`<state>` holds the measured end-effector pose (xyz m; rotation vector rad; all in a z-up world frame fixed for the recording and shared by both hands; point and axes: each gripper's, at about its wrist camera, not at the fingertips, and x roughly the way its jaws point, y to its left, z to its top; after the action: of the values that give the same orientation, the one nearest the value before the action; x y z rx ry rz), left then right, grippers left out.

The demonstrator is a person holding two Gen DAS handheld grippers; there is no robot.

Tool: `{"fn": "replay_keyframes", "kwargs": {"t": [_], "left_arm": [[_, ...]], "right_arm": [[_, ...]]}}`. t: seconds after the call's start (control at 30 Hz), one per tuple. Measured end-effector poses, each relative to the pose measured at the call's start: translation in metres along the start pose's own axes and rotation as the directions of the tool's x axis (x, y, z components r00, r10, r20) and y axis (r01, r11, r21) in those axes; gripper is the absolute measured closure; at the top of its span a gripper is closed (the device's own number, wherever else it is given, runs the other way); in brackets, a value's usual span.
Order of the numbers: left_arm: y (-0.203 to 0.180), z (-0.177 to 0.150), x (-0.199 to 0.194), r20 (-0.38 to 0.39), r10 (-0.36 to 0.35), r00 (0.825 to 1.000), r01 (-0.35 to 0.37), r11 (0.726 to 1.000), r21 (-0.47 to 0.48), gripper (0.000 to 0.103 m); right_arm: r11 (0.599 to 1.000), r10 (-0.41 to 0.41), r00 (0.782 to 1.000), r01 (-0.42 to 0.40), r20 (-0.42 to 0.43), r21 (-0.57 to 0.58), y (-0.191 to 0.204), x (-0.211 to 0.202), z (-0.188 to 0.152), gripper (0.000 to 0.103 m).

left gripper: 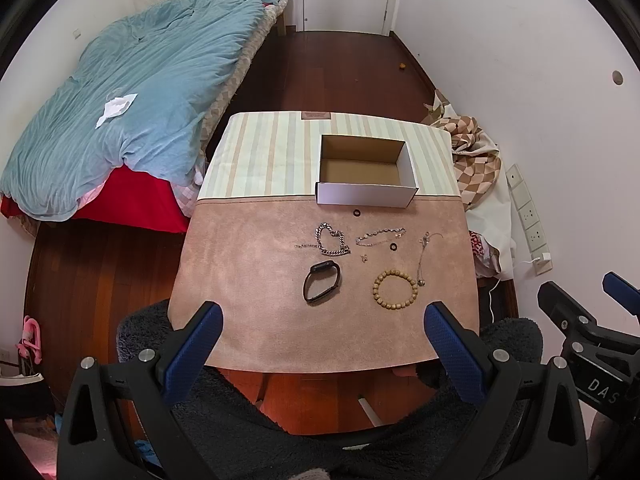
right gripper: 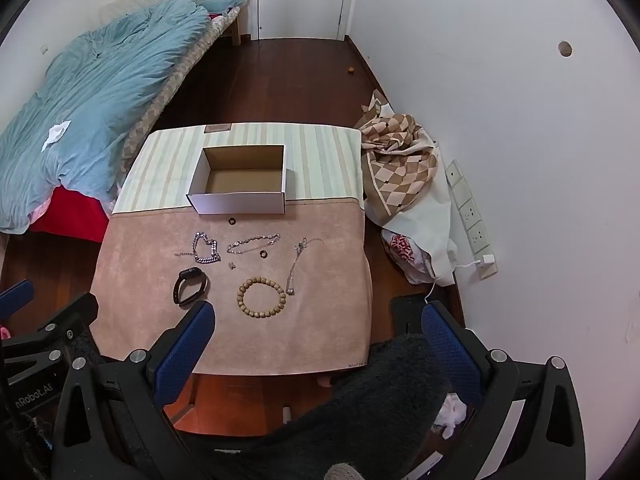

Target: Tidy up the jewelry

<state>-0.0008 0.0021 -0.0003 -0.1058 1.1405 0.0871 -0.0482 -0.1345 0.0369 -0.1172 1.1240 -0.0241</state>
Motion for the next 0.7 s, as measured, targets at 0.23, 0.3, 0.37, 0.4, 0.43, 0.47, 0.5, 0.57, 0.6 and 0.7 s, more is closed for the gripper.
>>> {"fn": "replay_keyframes", "kwargs": {"t": [0.23,0.3,0.37,0.4,0.43,0.47,0.5,0.57,0.6,0.7], "left_arm": [[-0.0011,0.0011,-0.0013,0.006,0.002,1.000,-0.002,1.000,-0.001,0.000],[-0.0013,0.0010,-0.0012,0.006,0.002,1.000,-0.002,1.000,-0.001,0.000],[-0.0008,0.0006,-0.0015,0.008,0.004,1.000,-0.004,1.000,0.001,0.000],[-0.0008,0.0006,-0.0017,0.009,0.004,1.000,-0.004,1.000,0.002,0.000],[0.0001,0.0006,-0.0028,0.011,0.004,1.000,-0.004,1.000,0.003,0.000],[0.0001,0.0006,-0.0032,0.013,0.005,1.000,-0.005,1.000,0.003,0.000],[0.0000,0.0005,-0.0034,0.015,0.005,1.000,-0.005,1.000,0.005,0.000],[-0.0004,0.0002,-0.0037,0.019,0.008,1.000,-0.008,1.000,0.009,0.000],[-0.0004,0.0000,-0.0037,0.020,0.010,1.000,-0.010,1.000,0.010,0.000],[-0.0005,0.0012,-0.0049,0.019,0.012,1.000,-0.012,1.000,0.009,0.000]], "right_arm": [[1.000,0.002,1.000,-0.002,-0.003,-0.011,-0.0019,-0.0033,0.0052,0.000],[1.000,0.003,1.000,-0.003,-0.003,-0.012,0.0022,0.0006,0.0004,0.000],[1.000,0.001,1.000,-0.001,-0.003,-0.015,0.0031,0.0004,0.0000,0.000],[1.000,0.000,1.000,0.000,-0.002,-0.015,0.0027,0.0000,0.0001,0.000],[1.000,-0.001,1.000,0.001,-0.002,-0.015,0.0030,-0.0001,0.0001,0.000],[1.000,-0.002,1.000,0.002,-0.003,-0.015,0.0035,-0.0002,0.0004,0.000],[1.000,-0.002,1.000,0.002,-0.003,-0.014,0.0036,0.0001,0.0009,0.000],[1.000,-0.002,1.000,0.002,-0.003,-0.013,0.0032,0.0000,0.0011,0.000],[1.000,-0.003,1.000,0.003,-0.002,-0.013,0.0031,-0.0002,0.0012,0.000],[1.000,-0.002,1.000,0.002,-0.002,-0.014,0.0027,-0.0005,0.0013,0.000]]}}
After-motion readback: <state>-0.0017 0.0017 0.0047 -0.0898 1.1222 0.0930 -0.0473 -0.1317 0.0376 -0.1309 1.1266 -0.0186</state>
